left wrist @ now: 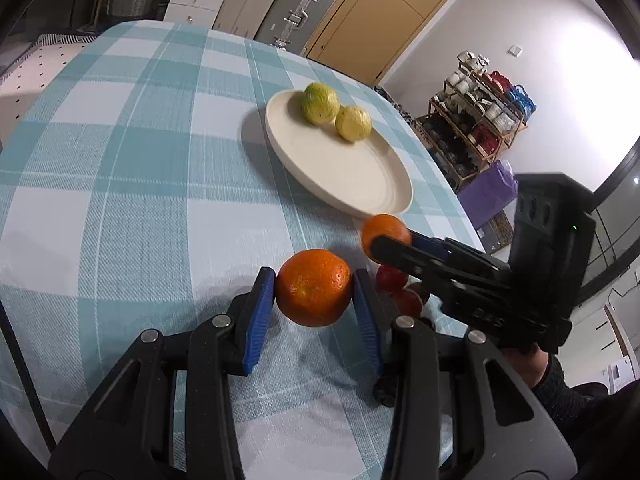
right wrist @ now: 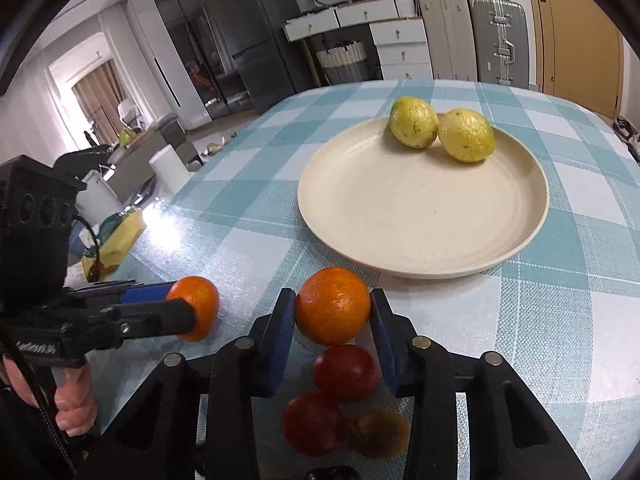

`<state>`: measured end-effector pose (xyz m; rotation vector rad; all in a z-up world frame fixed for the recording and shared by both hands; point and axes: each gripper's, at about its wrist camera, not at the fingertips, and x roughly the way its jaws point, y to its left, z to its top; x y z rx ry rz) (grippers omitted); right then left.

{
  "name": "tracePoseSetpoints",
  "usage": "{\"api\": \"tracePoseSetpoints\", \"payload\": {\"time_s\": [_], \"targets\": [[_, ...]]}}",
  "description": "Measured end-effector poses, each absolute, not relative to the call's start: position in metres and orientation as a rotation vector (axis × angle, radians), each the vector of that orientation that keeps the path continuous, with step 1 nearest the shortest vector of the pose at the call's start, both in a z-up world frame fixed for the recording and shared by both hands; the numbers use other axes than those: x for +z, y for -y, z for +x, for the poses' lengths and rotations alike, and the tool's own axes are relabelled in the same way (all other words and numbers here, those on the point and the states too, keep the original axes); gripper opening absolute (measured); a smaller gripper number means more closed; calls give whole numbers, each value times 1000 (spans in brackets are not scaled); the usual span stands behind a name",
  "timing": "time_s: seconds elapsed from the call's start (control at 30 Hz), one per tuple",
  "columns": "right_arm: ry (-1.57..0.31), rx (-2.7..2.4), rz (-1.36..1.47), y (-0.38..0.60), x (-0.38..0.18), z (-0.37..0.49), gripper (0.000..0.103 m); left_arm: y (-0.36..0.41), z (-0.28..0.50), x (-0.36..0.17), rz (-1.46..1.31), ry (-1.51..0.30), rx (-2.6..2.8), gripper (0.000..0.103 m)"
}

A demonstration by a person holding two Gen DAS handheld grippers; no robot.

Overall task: Organize fruits
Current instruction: 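Grasp an orange with the left tool while the right tool grasps the other orange, then carry both oranges onto the cream plate and open both tools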

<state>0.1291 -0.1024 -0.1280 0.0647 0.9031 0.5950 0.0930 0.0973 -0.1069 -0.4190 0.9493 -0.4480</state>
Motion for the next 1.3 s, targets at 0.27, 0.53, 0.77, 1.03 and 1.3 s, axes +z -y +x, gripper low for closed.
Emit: {"api": "tracePoseSetpoints", "payload": {"time_s": [0.27, 0.53, 0.77, 1.03, 1.3], "targets": [[-806, 628, 112, 118, -100, 124, 38, -98, 114, -84, -405, -913, -452, 36], [-745, 617, 106, 127, -81, 139, 38, -95, 154, -59, -404, -895, -424, 36], [-742, 607, 117, 127, -78, 171, 38, -82, 196, -52, -395, -907, -416, 37], [-792, 618, 88, 116, -88, 194, 38, -69, 247, -67, -405, -965, -417, 37], [-843, 638, 75, 105, -98, 213, 38, -57, 287, -82, -369, -1009, -426, 37]]}}
